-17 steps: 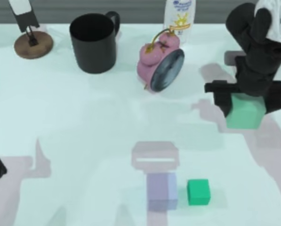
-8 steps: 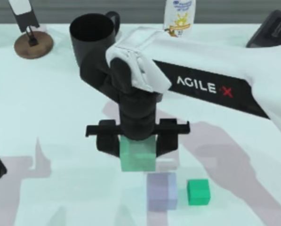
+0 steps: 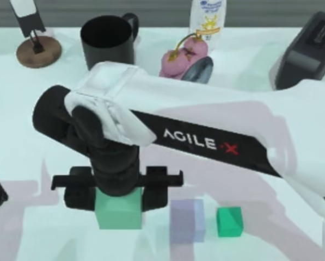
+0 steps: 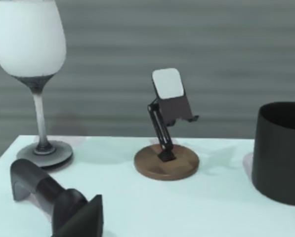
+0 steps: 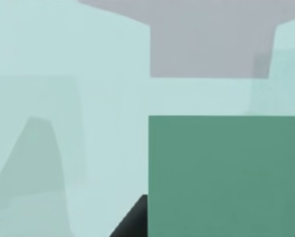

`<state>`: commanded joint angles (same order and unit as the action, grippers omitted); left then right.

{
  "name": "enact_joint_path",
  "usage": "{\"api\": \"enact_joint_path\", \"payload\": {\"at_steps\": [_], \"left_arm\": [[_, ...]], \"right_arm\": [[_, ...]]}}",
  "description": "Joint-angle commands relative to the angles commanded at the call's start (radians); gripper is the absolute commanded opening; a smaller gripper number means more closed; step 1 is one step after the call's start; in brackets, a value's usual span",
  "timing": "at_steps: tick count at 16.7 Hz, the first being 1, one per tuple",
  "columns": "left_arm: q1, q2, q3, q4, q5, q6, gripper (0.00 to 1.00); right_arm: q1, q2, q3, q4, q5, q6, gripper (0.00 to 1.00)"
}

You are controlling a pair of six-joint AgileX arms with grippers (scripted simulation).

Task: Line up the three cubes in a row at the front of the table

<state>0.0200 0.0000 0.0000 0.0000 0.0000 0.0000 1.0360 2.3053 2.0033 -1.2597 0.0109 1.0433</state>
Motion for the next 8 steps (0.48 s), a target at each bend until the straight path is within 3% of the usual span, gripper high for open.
{"api": "enact_joint_path", "payload": {"at_steps": [8], "left_arm": [[0.0,0.0,0.0,0.0,0.0,0.0,1.0]], "right_arm": [[-0.001,0.044,-0.135,0.185,-0.001,0.001,0.0]]}}
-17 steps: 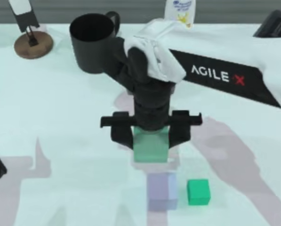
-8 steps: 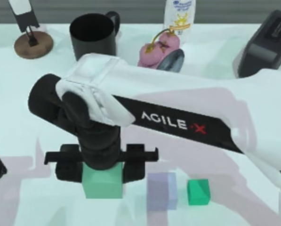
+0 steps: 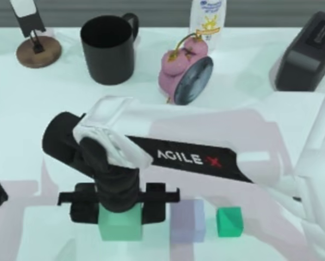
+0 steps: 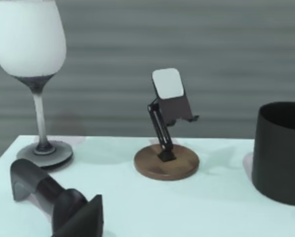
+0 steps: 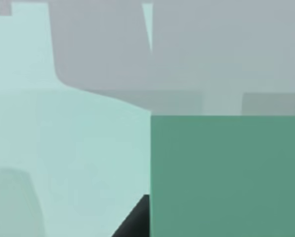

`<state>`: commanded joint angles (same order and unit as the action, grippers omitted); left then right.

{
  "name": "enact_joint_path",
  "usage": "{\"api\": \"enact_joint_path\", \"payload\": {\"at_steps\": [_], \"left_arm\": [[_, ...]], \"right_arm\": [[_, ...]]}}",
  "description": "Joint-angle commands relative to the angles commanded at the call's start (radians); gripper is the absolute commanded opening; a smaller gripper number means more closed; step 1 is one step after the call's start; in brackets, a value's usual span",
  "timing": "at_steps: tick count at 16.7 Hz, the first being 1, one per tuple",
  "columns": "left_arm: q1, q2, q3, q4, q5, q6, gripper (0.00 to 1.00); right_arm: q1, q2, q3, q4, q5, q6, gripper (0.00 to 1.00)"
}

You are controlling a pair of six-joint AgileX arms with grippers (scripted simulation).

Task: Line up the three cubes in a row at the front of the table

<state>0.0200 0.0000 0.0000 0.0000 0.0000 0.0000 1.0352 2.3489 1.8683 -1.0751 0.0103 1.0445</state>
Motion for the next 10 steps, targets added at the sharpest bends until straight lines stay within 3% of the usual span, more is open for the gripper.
{"api": "enact_joint_path", "payload": {"at_steps": [6,10], "left_arm": [[0.0,0.0,0.0,0.0,0.0,0.0,1.0],[0.0,0.0,0.0,0.0,0.0,0.0,1.0]], "right_arm": [[0.002,0.017,-0.041,0.052,0.001,0.001,0.0],[0.002,0.017,-0.041,0.052,0.001,0.001,0.3]]}}
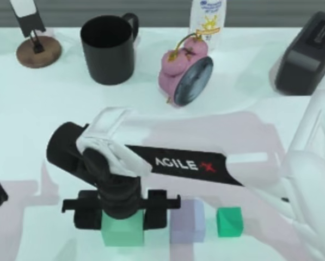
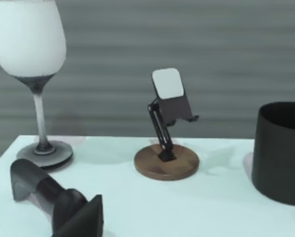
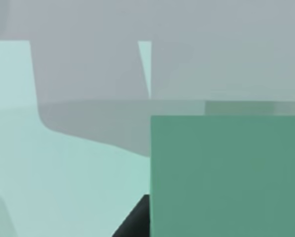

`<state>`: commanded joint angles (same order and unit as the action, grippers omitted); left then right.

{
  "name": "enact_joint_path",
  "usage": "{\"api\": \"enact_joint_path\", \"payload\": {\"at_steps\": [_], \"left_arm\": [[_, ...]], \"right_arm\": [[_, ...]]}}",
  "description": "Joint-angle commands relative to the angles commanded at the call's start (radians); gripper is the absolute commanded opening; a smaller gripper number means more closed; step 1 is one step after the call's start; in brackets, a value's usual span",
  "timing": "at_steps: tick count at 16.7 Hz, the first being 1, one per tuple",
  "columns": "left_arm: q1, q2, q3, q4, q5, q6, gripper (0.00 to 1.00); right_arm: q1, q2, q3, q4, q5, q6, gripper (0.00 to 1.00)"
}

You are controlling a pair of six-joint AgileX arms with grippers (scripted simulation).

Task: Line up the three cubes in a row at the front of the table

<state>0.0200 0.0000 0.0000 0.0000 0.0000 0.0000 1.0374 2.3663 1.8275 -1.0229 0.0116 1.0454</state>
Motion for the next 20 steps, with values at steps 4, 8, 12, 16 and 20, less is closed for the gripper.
{"api": "enact_joint_path", "payload": {"at_steps": [4,8,12,16,20], "left_arm": [[0.0,0.0,0.0,0.0,0.0,0.0,1.0],[0.0,0.0,0.0,0.0,0.0,0.0,1.0],[0.0,0.0,0.0,0.0,0.0,0.0,1.0],[0.0,0.0,0.0,0.0,0.0,0.0,1.0],[0.0,0.0,0.0,0.0,0.0,0.0,1.0]], "right_arm": [[0.0,0.0,0.0,0.0,0.0,0.0,0.6],[0.0,0.0,0.0,0.0,0.0,0.0,0.9],[0.0,0.0,0.0,0.0,0.0,0.0,1.0],[0.0,0.0,0.0,0.0,0.0,0.0,1.0],[0.001,-0.003,0.016,-0.018,0.0,0.0,1.0]]}}
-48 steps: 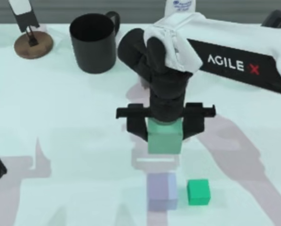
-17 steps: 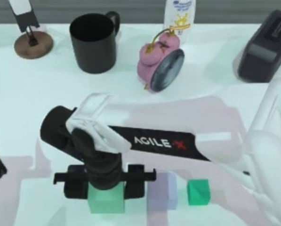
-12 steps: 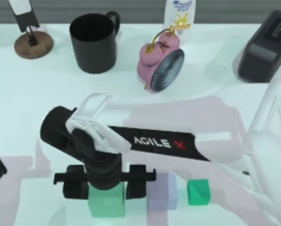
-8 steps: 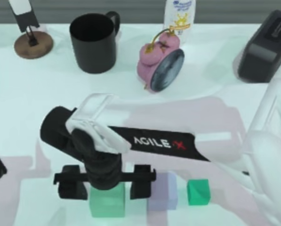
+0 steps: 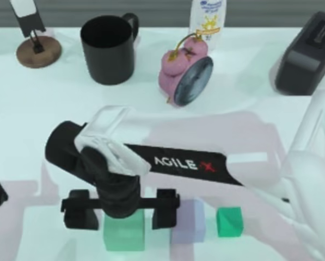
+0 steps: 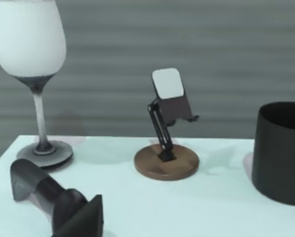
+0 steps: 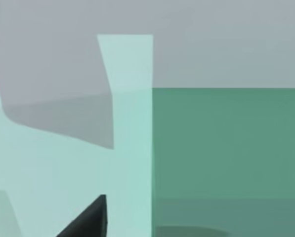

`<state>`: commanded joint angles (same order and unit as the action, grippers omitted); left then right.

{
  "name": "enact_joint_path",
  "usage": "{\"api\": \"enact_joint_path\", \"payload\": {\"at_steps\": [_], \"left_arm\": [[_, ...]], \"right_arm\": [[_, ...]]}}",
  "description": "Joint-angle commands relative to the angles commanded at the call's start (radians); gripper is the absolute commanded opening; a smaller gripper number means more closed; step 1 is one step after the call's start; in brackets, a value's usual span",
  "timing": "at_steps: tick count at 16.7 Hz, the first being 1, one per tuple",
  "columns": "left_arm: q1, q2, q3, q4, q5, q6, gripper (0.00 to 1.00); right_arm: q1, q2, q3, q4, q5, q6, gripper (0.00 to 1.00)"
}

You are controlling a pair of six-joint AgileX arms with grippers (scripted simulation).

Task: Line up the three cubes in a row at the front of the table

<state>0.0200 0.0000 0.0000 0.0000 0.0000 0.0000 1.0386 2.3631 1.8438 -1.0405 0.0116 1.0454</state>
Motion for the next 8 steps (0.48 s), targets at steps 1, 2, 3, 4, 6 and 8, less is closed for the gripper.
{"api": "enact_joint_path", "payload": {"at_steps": [1,2,3,4,6,8], "left_arm": [[0.0,0.0,0.0,0.0,0.0,0.0,1.0],[0.0,0.0,0.0,0.0,0.0,0.0,1.0],[0.0,0.0,0.0,0.0,0.0,0.0,1.0],[0.0,0.0,0.0,0.0,0.0,0.0,1.0],[0.0,0.0,0.0,0.0,0.0,0.0,1.0],[0.0,0.0,0.0,0.0,0.0,0.0,1.0]], "right_arm": [[0.001,-0.005,0.02,-0.024,0.0,0.001,1.0],[0.002,-0.013,0.043,-0.057,0.0,0.001,1.0],[0.003,-0.021,0.069,-0.096,0.0,0.002,1.0],[0.005,-0.03,0.096,-0.136,-0.001,0.002,1.0],[0.007,-0.047,0.143,-0.199,-0.001,0.001,1.0],[0.007,-0.057,0.161,-0.22,-0.001,-0.001,1.0]]}}
